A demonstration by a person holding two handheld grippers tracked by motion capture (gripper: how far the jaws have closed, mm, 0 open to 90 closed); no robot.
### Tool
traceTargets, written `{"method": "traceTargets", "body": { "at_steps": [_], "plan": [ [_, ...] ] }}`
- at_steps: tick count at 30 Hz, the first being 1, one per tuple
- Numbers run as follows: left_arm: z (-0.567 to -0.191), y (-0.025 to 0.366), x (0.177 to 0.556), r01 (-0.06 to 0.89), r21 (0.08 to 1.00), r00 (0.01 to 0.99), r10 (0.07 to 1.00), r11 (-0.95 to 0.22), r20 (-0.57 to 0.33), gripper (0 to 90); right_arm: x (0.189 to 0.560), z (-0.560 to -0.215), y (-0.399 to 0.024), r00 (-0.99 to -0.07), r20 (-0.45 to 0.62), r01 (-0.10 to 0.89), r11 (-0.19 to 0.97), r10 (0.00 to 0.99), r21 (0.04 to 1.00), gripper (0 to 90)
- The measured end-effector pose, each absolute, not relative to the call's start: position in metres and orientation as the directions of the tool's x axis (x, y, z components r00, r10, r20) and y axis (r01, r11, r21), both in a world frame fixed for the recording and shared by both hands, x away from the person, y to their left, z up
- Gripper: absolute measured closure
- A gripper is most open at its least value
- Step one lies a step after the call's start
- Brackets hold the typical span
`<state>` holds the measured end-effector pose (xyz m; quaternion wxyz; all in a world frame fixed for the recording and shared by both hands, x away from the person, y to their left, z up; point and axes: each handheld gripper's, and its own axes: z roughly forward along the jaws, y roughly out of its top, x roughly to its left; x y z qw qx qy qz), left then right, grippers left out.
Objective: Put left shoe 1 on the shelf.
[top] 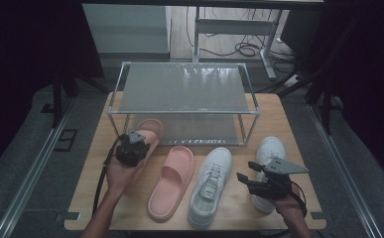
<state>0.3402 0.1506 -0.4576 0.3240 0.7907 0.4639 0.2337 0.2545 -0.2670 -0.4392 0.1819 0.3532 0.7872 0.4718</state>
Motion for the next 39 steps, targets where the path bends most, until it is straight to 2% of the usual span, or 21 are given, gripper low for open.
{"method": "traceTargets", "body": {
  "at_steps": [16, 34, 37, 39],
  "plan": [
    [-0.472, 0.113, 0.388, 0.570, 0.712, 0.457, 0.878, -0.411, 0.141, 85.0, 0.255, -0.439, -0.270, -0.681, 0.052, 0.386, 0.298, 0.731, 0.873, 40.3],
    [-0.493, 0.103, 0.405, 0.585, 0.711, 0.431, 0.892, -0.390, 0.134, 84.0, 0.256, -0.439, -0.272, -0.677, 0.051, 0.387, 0.296, 0.734, 0.873, 40.3],
    [-0.494, 0.102, 0.405, 0.579, 0.712, 0.425, 0.892, -0.398, 0.154, 80.8, 0.256, -0.439, -0.272, -0.677, 0.050, 0.386, 0.296, 0.734, 0.874, 40.3],
    [-0.492, 0.102, 0.403, 0.597, 0.693, 0.424, 0.893, -0.403, 0.153, 71.1, 0.256, -0.439, -0.272, -0.676, 0.050, 0.384, 0.294, 0.735, 0.875, 40.3]
  ]
}}
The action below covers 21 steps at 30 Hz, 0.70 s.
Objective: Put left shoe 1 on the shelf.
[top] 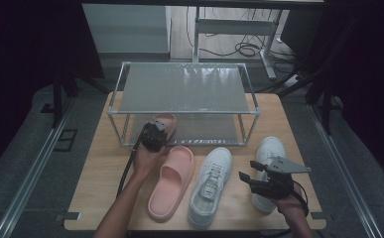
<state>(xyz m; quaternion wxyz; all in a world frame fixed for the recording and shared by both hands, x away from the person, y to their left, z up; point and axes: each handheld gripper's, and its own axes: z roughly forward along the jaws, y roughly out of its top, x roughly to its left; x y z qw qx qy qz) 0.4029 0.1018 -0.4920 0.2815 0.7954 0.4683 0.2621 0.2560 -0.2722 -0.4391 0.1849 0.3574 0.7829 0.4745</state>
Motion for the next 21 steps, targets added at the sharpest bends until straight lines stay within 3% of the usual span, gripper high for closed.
{"method": "traceTargets", "body": {
  "at_steps": [2, 5, 11, 21],
  "plan": [
    [-0.490, 0.102, 0.397, 0.601, 0.690, 0.410, 0.897, -0.403, 0.167, 61.4, 0.256, -0.439, -0.273, -0.676, 0.051, 0.386, 0.294, 0.735, 0.874, 40.3],
    [-0.487, 0.108, 0.386, 0.599, 0.706, 0.403, 0.904, -0.378, 0.142, 56.5, 0.255, -0.439, -0.272, -0.677, 0.050, 0.384, 0.293, 0.735, 0.876, 40.3],
    [-0.479, 0.125, 0.358, 0.583, 0.731, 0.434, 0.896, -0.354, 0.088, 54.9, 0.255, -0.439, -0.269, -0.682, 0.047, 0.385, 0.303, 0.730, 0.872, 40.3],
    [-0.480, 0.160, 0.315, 0.581, 0.751, 0.465, 0.885, -0.314, 0.010, 82.3, 0.255, -0.441, -0.267, -0.683, 0.045, 0.385, 0.306, 0.729, 0.871, 40.3]
  ]
}}
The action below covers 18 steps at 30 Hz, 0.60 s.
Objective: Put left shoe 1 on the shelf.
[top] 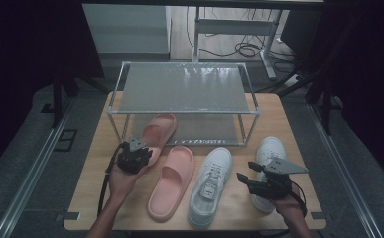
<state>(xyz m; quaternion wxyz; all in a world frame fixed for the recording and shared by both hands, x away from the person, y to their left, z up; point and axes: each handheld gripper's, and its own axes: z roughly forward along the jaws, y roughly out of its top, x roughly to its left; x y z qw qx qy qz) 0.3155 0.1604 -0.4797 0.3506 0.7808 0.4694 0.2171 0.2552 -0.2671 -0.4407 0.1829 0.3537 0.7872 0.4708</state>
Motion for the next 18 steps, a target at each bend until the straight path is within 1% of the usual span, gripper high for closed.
{"method": "traceTargets", "body": {
  "at_steps": [3, 7, 18],
  "plan": [
    [-0.481, 0.169, 0.307, 0.588, 0.752, 0.461, 0.887, -0.299, -0.008, 86.9, 0.255, -0.441, -0.267, -0.683, 0.045, 0.385, 0.308, 0.729, 0.870, 40.3],
    [-0.484, 0.178, 0.297, 0.597, 0.747, 0.461, 0.887, -0.292, -0.021, 89.8, 0.256, -0.442, -0.266, -0.683, 0.046, 0.387, 0.309, 0.729, 0.869, 40.3],
    [-0.497, 0.190, 0.283, 0.625, 0.716, 0.471, 0.882, -0.311, -0.029, 90.0, 0.255, -0.442, -0.266, -0.684, 0.046, 0.387, 0.310, 0.728, 0.868, 40.3]
  ]
}}
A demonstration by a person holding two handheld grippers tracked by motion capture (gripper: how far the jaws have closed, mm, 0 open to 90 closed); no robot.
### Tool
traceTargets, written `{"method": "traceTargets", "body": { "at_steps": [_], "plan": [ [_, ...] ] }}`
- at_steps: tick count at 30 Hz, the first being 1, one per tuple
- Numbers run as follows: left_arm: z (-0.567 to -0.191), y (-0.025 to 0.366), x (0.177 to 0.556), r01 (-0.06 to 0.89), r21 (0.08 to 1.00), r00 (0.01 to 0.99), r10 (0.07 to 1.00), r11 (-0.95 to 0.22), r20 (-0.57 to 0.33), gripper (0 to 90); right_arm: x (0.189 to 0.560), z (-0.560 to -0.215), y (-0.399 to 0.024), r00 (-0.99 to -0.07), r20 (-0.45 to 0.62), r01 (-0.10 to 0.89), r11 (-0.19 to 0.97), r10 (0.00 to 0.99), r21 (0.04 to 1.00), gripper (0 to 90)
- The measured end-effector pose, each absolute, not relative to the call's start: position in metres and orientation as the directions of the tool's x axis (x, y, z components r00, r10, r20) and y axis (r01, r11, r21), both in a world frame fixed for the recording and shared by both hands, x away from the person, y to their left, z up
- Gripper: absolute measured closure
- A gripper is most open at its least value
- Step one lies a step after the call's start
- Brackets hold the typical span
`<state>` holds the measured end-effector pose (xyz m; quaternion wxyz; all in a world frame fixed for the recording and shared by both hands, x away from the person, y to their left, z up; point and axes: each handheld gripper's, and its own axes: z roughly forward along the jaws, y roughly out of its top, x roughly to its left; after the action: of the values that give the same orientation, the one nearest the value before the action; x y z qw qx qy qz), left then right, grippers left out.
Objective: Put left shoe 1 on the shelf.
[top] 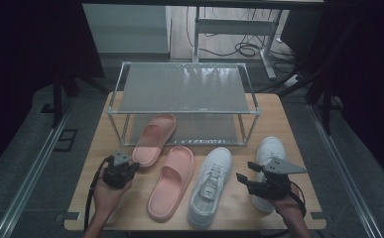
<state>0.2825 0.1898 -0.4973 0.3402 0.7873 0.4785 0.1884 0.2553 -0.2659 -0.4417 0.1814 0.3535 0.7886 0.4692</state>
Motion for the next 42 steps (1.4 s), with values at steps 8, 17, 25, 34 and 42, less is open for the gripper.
{"method": "traceTargets", "body": {
  "at_steps": [8, 17, 25, 34, 42],
  "plan": [
    [-0.504, 0.187, 0.286, 0.634, 0.694, 0.483, 0.875, -0.340, -0.013, 90.0, 0.255, -0.442, -0.265, -0.686, 0.044, 0.386, 0.313, 0.726, 0.868, 40.3],
    [-0.508, 0.180, 0.297, 0.639, 0.683, 0.497, 0.868, -0.354, -0.015, 90.0, 0.256, -0.442, -0.267, -0.681, 0.044, 0.386, 0.307, 0.731, 0.870, 40.3],
    [-0.507, 0.169, 0.308, 0.632, 0.675, 0.517, 0.856, -0.380, -0.003, 90.0, 0.255, -0.442, -0.266, -0.682, 0.045, 0.387, 0.308, 0.730, 0.869, 40.3],
    [-0.509, 0.158, 0.326, 0.630, 0.674, 0.530, 0.848, -0.386, -0.010, 90.0, 0.256, -0.442, -0.267, -0.680, 0.045, 0.385, 0.305, 0.732, 0.871, 40.3],
    [-0.510, 0.147, 0.347, 0.630, 0.680, 0.531, 0.847, -0.375, -0.025, 90.0, 0.256, -0.442, -0.267, -0.681, 0.044, 0.384, 0.305, 0.731, 0.871, 40.3]
  ]
}}
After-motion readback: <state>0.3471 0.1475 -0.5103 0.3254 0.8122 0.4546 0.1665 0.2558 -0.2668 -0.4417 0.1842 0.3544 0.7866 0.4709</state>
